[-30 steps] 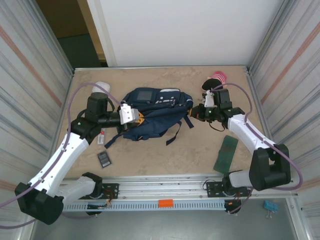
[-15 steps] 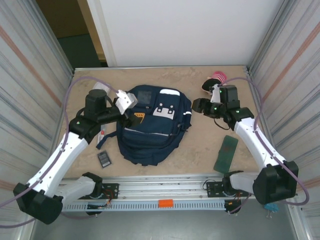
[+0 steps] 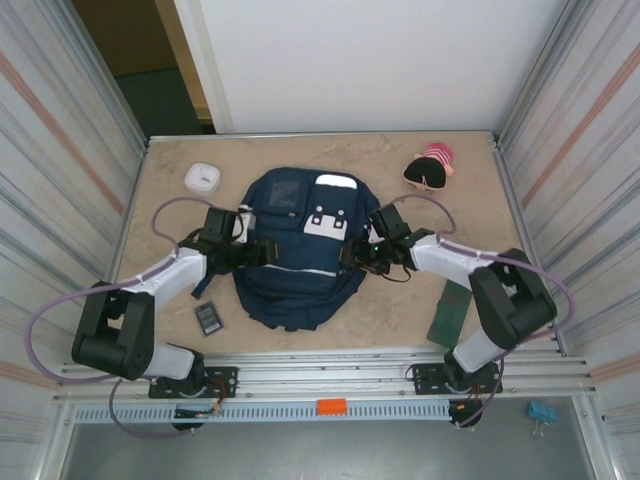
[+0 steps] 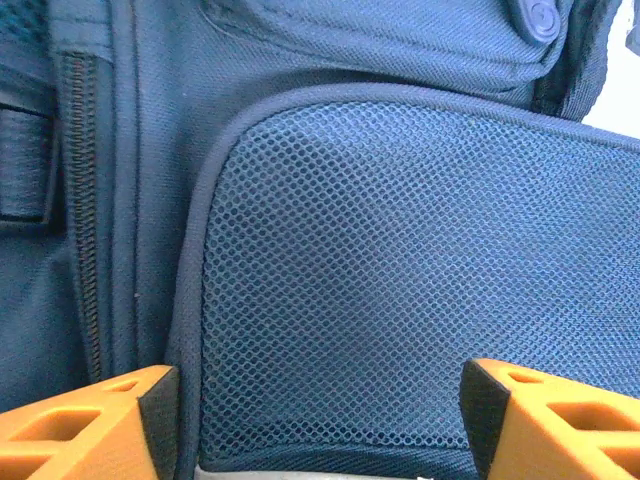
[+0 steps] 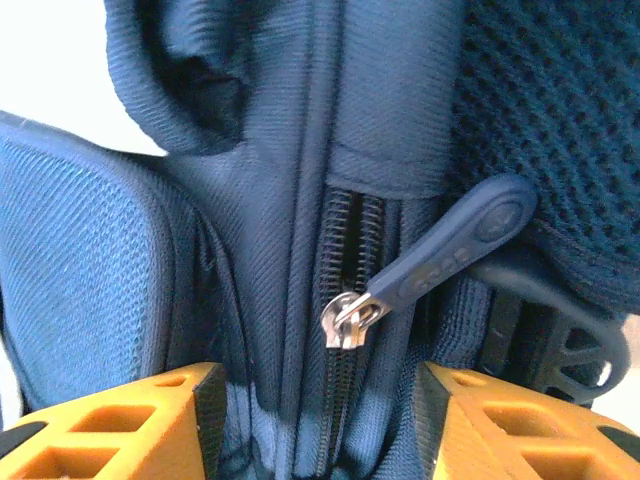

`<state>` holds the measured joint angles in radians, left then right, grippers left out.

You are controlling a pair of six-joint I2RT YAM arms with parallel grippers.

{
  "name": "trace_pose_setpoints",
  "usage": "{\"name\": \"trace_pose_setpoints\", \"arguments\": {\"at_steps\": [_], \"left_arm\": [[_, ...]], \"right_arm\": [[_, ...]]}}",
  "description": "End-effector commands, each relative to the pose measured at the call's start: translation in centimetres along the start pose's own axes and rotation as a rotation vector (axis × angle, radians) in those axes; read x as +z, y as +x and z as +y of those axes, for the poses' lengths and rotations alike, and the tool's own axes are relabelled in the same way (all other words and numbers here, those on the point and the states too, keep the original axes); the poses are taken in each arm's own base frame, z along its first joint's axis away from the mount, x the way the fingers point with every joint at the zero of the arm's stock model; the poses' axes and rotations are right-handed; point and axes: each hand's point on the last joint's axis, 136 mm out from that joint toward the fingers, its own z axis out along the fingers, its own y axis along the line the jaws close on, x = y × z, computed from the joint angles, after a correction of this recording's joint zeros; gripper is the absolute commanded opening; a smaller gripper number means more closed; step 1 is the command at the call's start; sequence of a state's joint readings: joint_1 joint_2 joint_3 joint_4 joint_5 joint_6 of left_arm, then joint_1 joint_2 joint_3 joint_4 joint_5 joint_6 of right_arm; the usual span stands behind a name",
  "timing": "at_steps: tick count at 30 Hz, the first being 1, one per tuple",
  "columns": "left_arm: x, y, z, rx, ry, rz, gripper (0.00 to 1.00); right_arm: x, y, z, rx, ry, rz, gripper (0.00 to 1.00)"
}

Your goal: Pack books, pencil case, and school supplies into a backpack

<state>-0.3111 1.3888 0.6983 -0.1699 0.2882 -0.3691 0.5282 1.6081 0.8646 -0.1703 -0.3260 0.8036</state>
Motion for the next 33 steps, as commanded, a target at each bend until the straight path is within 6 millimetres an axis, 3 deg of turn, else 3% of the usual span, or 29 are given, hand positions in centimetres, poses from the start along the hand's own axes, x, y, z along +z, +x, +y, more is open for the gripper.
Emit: {"name": "trace_pose_setpoints", "arguments": {"at_steps": [1, 4, 7, 11, 14, 17, 19, 24, 30, 33], "left_arm": [[0.1, 0.6, -3.2, -0.045, 0.100, -0.029, 0.74], [-0.7, 1.1, -5.1, 0.018, 0.128, -0.054, 0.76], [-3.1, -0.5, -6.6, 0.166, 0.108, -0.130, 0.79], [-6.6, -3.3, -8.7, 0.440, 0.100, -0.257, 0.80], [-7.5, -3.2, -11.1, 0.743, 0.133, -0.283, 0.80], [-6.4, -1.9, -12.7, 0.993, 0.110, -0.236, 0.81], [-5.1, -1.3, -13.5, 1.064, 0.118, -0.196, 0.82], [-1.9, 0.6, -16.8, 1.159, 0.220, -0.102, 0.85], [2.3, -0.4, -17.5, 1.150, 0.162, -0.077, 0.87], [3.5, -0.3, -18.5, 1.164, 0.208, -0.059, 0.88]], "right_arm": [[0.3, -5.2, 2.9, -0.023, -0.099, -0.126, 0.53], [-0.2, -7.3, 2.6, -0.041, -0.094, -0.143, 0.53], [-2.3, -8.0, 2.6, -0.093, -0.084, -0.165, 0.56], [-6.0, -7.6, 2.2, -0.176, -0.039, -0.227, 0.59], [-8.4, -6.8, 2.0, -0.218, -0.035, -0.281, 0.60], [-9.9, -5.8, 1.8, -0.227, -0.050, -0.320, 0.60], [-10.3, -5.1, 1.4, -0.216, -0.057, -0.339, 0.61], [-10.9, -3.8, -0.1, -0.172, -0.053, -0.372, 0.61], [-11.5, -3.3, -1.0, -0.164, -0.037, -0.404, 0.62], [-11.8, -3.1, -1.3, -0.163, -0.030, -0.417, 0.62]]}}
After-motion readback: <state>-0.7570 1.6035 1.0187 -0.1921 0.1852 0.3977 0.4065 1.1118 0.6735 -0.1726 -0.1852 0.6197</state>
